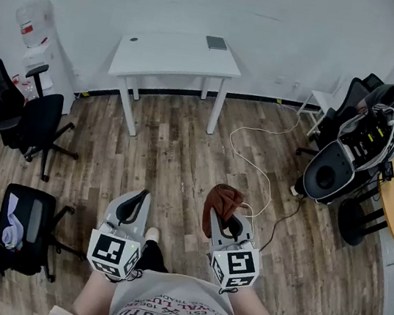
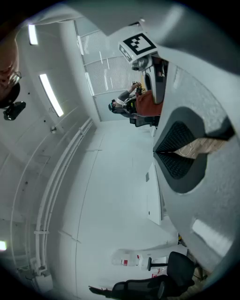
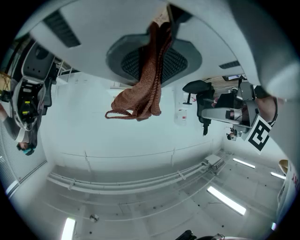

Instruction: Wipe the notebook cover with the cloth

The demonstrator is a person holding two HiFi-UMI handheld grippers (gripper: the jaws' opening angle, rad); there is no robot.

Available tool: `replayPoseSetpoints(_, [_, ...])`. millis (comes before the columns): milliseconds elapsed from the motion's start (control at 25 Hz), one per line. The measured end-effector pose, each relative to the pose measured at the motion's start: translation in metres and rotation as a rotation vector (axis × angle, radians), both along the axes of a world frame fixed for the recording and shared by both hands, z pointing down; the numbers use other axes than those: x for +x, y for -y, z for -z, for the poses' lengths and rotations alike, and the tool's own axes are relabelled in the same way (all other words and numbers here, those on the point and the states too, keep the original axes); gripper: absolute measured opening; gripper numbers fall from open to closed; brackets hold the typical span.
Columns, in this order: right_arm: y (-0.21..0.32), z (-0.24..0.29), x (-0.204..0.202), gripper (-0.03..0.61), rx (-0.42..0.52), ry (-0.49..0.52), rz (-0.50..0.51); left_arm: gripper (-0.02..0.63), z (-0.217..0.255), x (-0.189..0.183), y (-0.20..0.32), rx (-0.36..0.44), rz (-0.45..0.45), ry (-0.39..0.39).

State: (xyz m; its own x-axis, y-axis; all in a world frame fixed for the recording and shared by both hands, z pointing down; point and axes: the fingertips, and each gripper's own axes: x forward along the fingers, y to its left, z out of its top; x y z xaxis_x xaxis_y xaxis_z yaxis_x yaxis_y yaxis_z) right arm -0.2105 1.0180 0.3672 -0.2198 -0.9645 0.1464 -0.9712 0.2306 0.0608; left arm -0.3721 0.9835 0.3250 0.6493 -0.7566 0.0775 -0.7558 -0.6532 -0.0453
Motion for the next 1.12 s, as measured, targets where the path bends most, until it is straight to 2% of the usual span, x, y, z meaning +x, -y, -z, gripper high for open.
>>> replayPoseSetpoints(360, [0.006,-0.007,0.000,0.077,-0.015,0.001,0.005,0.011,-0.006,0.000,0.007,-0.016,0.002,0.005])
replayPoseSetpoints(720, [0.028,-0.027,0.003,0.078,-0.065,0.045,-0.012,0.011,-0.022,-0.003,0.024,-0.055,0.014,0.015])
replayPoseSetpoints(1120, [0.111,-0.039,-0.011,0.078,-0.114,0.030,-0.005,0.011,-0.037,-0.023,0.110,-0.096,0.035,-0.003])
